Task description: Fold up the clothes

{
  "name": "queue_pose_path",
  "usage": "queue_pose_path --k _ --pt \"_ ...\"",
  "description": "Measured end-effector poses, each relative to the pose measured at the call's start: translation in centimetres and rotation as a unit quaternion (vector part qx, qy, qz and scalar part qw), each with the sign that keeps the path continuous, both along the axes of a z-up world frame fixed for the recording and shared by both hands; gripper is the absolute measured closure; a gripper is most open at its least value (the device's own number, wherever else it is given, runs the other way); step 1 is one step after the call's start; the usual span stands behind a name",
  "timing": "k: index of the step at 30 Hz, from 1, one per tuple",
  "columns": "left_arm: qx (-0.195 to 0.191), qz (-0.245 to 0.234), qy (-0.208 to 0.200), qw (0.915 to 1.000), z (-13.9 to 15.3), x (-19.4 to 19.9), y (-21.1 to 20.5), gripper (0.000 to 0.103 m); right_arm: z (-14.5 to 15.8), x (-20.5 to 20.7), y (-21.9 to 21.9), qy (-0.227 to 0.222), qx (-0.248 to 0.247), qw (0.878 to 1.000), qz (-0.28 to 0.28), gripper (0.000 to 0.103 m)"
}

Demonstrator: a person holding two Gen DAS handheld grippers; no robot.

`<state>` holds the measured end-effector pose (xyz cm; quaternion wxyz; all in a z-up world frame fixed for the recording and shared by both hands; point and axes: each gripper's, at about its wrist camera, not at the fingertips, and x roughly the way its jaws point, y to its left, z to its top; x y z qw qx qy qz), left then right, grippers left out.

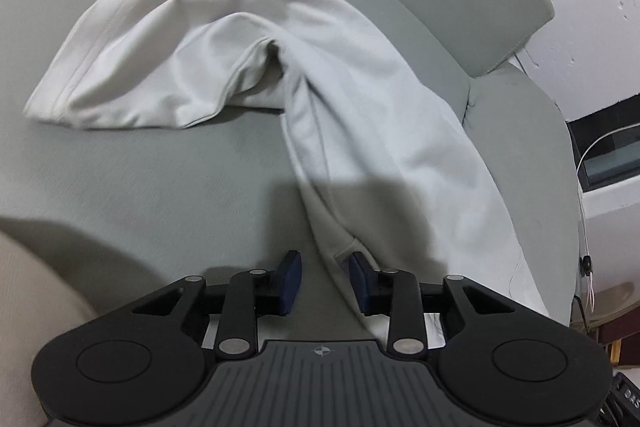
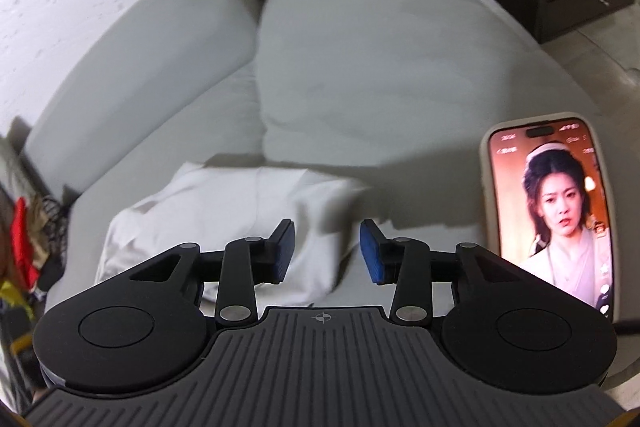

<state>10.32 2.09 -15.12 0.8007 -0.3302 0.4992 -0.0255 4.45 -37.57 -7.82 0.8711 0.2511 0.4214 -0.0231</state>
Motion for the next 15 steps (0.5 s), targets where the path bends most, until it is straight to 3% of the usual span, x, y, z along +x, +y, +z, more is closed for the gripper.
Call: queue_pose_path --k 4,6,10,15 --pt "-0.016 -0.007 -0.010 0.9998 0.2 0.5 -0.4 0.049 -0.1 -0.6 0.2 0.000 0.003 1.000 0.004 0.060" --pt "-0.006 -0.019 -0.009 0.9998 0.6 0.4 -0.5 0.050 -0.3 -0.8 0.0 0.005 0.006 1.000 0.000 0.060" --pt "0.052 -0.054 -0.018 0.9970 0.8 0.7 -1.8 0.066 -0.8 -1.1 -0.5 0.014 0.014 1.000 -0.009 0.060" --pt "0.080 -0.084 -0.029 0.9928 0.9 0.5 -2.7 0.061 -0.7 -1.8 -0.6 0.009 0.019 1.000 -0.012 0.059"
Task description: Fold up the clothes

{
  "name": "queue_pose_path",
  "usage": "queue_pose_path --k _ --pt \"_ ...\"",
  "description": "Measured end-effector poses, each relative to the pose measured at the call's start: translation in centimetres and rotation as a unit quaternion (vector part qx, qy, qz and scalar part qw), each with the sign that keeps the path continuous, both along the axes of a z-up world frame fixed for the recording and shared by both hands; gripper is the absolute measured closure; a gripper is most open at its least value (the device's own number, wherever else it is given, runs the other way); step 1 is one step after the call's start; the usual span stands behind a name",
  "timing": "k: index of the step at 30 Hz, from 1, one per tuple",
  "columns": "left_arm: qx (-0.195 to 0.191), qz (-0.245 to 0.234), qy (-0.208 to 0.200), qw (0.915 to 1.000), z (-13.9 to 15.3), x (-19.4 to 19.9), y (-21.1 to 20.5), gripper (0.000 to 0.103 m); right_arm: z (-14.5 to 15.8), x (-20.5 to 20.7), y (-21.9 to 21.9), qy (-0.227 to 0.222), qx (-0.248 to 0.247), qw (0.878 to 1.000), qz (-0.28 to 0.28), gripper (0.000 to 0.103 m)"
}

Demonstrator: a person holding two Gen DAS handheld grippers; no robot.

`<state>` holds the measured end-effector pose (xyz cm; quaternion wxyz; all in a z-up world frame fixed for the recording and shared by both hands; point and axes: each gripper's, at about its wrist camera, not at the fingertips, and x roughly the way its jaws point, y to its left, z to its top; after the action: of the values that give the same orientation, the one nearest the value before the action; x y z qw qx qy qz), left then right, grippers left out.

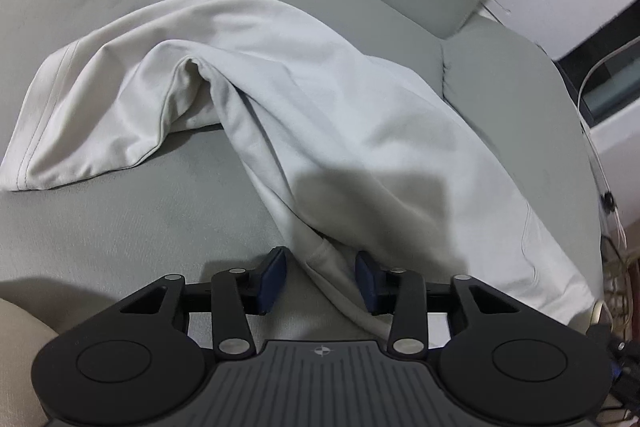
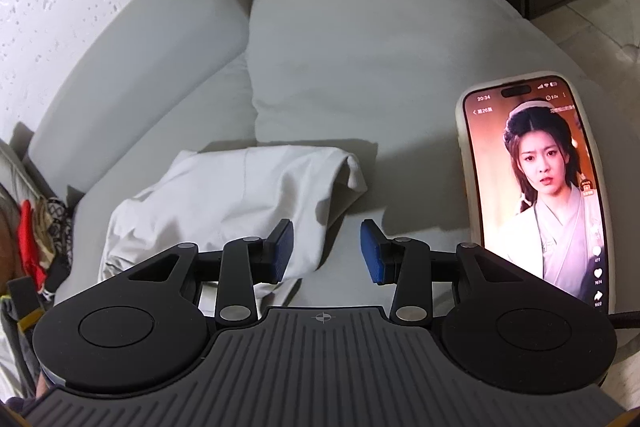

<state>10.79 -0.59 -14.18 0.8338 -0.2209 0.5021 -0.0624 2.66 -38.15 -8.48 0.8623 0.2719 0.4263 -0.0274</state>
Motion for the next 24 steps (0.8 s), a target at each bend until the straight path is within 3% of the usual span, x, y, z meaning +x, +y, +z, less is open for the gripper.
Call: queue_pose_path --k 2,5,7,12,18,21,24 --pt "0.013 -0.017 -0.013 0.9997 -0.2 0.2 -0.7 0.052 0.1 -0.2 0.2 -0.003 -0.006 1.000 0.005 0.057" --pt "0.053 -0.054 -0.041 0.9963 -0.4 0.6 -2.1 0.056 0.1 0.0 0.5 -0.001 -0.019 1.000 0.005 0.057" --pt "0.065 -0.070 -0.056 0.9938 0.1 0.3 -2.4 0.102 0.2 0.3 0.6 -0.006 -0.024 1.000 0.005 0.057" --pt "0.054 -0.081 -0.076 0.9924 3.8 -2.0 0.1 0.103 1.1 0.4 1.0 -0.016 -0.066 0.998 0.010 0.055" --pt "-0.004 -0.034 -0.142 0.9892 11.4 -6.8 8.4 0.103 2.1 -0.4 3.4 -0.015 -0.044 0.996 0.079 0.055" --pt "0.032 -0.035 -0.150 0.9875 11.5 -8.2 10.6 0.102 2.0 -0.7 6.7 -0.021 -0.015 0.988 0.149 0.054" --pt "0.010 -0.009 -0.114 0.9934 9.1 -8.3 11.6 0.102 0.9 -0.4 11.3 -0.023 0.024 0.975 0.221 0.054"
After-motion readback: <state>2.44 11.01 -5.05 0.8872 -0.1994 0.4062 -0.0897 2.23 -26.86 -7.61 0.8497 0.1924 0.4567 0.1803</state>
